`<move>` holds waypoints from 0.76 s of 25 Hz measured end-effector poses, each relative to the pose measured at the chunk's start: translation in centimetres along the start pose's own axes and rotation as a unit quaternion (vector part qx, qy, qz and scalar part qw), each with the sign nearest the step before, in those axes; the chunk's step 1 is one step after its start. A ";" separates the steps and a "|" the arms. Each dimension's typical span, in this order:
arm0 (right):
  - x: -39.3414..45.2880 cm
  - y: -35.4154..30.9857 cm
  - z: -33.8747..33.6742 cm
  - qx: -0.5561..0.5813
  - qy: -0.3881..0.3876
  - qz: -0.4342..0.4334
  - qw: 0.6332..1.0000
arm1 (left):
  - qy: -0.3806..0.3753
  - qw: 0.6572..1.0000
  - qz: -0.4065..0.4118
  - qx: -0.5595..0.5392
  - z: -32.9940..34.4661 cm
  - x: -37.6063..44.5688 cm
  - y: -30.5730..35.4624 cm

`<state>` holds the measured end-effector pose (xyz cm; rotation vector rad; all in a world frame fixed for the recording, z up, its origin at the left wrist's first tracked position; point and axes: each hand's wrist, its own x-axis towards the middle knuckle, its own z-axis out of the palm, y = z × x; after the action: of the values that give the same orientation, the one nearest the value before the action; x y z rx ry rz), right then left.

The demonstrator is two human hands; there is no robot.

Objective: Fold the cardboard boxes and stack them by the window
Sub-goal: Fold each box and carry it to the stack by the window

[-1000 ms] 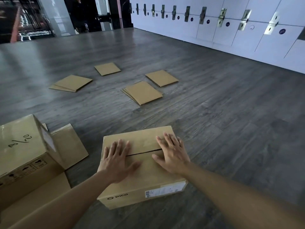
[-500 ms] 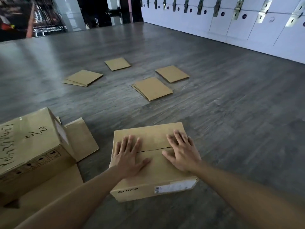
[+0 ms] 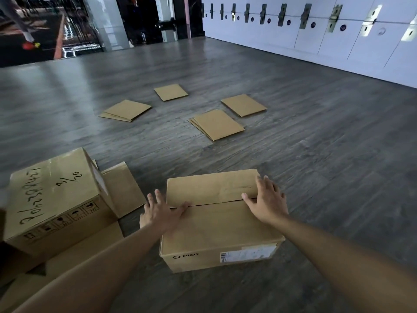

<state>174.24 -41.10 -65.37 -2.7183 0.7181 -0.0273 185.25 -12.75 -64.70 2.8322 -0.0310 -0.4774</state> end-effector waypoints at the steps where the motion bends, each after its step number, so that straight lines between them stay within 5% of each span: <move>1: 0.0 0.4 -0.1 0.022 -0.011 0.030 0.999 | -0.017 0.999 -0.024 -0.021 0.2 0.0 -0.1; 9: -0.2 1.3 0.7 0.254 -0.106 0.192 0.942 | -0.079 0.971 -0.133 -0.183 1.6 0.0 -0.1; 19: 1.7 0.0 -3.0 0.303 -0.036 0.198 0.931 | -0.061 0.963 -0.095 -0.246 -3.3 0.7 3.0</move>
<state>175.38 -42.83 -62.61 -1.9481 1.0237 -0.0452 187.08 -14.82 -61.16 2.3237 0.2982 -0.6051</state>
